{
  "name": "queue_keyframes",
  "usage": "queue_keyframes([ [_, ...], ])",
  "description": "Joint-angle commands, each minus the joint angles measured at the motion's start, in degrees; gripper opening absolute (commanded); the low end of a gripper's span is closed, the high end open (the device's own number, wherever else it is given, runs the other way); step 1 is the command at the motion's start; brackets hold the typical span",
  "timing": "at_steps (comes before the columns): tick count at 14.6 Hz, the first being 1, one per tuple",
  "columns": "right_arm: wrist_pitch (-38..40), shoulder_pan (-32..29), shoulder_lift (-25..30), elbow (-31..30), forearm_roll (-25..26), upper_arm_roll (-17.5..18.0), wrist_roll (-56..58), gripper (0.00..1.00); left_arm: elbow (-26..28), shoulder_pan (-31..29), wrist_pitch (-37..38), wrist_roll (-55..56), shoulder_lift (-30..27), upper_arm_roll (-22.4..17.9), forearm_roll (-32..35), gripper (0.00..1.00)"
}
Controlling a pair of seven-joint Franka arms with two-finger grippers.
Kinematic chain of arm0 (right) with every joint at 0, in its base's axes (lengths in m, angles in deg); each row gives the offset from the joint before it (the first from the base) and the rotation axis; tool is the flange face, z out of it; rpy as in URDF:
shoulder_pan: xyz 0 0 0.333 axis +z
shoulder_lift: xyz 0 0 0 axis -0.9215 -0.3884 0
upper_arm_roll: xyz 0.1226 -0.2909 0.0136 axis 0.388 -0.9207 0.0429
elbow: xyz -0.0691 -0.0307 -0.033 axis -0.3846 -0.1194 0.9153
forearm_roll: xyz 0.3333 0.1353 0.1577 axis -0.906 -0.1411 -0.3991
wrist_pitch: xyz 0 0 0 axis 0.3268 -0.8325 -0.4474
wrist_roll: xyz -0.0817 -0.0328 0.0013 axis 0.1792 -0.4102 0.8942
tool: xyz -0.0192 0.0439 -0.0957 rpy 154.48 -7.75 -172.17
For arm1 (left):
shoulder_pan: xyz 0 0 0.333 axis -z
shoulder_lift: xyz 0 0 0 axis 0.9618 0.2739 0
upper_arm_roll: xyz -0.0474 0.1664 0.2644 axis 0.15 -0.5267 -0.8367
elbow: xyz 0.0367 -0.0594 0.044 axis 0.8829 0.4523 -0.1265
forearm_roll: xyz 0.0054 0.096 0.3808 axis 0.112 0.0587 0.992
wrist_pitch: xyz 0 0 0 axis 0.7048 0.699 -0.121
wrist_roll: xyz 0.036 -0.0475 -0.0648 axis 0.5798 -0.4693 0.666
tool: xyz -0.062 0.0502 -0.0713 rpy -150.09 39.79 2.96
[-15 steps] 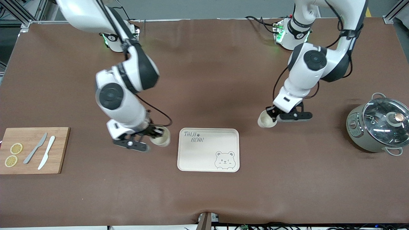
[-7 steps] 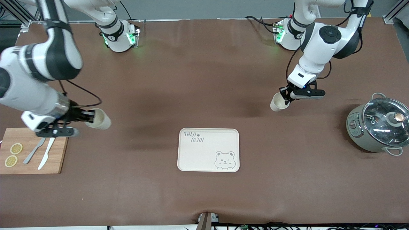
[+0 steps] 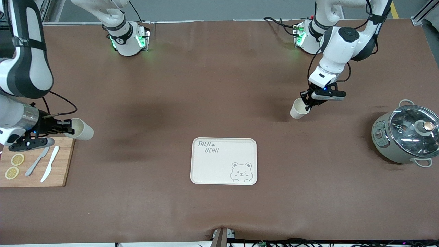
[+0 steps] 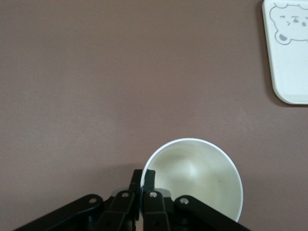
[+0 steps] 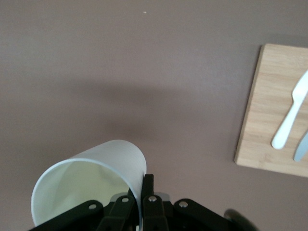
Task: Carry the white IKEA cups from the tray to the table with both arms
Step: 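Lower both cups onto the table and open both grippers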
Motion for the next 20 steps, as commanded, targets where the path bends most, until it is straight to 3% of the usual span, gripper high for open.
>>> queue_keyframes([
  [1,-7.3,0.3,-0.5,-5.3,-0.5,0.6,1.9,0.00,0.3,-2.5,-4.4,-2.8,2.7,0.3,0.9,0.00],
  [8,-15.5,0.2,-7.1,-7.1,-0.5,0.7,6.1,0.00,0.0,-2.6,-8.3,-4.0,9.1,0.2,0.8,0.00],
  [20,-21.9,-0.9,-11.5,-7.2,-0.5,0.7,11.8,0.00,0.3,-2.7,-7.8,-4.6,10.7,0.1,0.8,0.00],
])
